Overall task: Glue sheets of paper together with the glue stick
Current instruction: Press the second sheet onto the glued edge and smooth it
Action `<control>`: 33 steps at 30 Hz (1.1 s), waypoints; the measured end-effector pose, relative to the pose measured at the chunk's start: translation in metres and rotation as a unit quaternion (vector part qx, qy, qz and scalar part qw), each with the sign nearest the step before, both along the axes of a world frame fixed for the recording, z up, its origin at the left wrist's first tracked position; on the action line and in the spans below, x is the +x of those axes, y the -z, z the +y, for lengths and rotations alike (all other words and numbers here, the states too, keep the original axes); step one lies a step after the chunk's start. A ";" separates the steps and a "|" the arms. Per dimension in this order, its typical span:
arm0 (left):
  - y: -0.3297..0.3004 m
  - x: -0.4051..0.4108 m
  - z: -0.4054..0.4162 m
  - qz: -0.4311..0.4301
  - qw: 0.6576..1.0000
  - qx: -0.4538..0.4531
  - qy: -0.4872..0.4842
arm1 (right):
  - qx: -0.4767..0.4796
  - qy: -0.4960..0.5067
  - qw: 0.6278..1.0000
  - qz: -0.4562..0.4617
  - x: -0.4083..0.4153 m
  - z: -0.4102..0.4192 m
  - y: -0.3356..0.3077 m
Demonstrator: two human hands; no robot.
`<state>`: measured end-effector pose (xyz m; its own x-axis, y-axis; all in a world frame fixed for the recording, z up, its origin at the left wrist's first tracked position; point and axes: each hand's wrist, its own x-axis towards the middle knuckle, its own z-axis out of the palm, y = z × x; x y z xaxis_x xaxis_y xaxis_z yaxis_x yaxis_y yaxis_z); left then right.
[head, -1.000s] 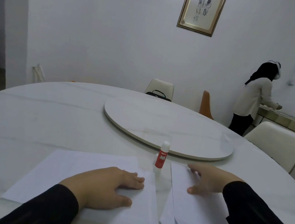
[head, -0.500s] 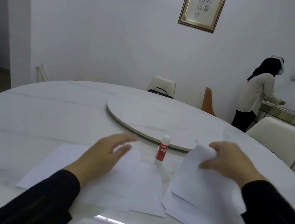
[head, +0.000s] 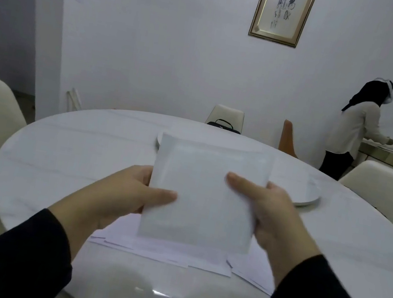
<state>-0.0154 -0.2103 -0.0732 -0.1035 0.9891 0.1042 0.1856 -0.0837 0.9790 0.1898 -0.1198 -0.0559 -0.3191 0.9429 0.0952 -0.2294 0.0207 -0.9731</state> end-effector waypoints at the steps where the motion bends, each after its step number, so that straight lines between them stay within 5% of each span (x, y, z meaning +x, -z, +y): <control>1: 0.002 -0.006 0.000 0.018 0.999 -0.014 -0.048 | -0.012 -0.009 1.000 -0.013 -0.004 0.001 0.008; 7: 0.028 -0.038 0.000 0.042 0.980 -0.088 -0.172 | -0.034 -0.073 0.988 -0.128 0.005 0.010 0.042; 15: 0.043 -0.045 0.010 0.082 0.963 -0.077 -0.243 | 0.008 0.070 0.986 -0.148 0.002 0.014 0.071; 22: 0.056 -0.053 0.011 0.073 0.960 -0.109 -0.247 | 0.017 0.088 0.971 -0.220 0.002 0.018 0.074; 33: 0.058 -0.050 0.012 0.200 0.938 -0.097 -0.265 | 0.068 0.096 0.937 -0.328 -0.002 0.019 0.076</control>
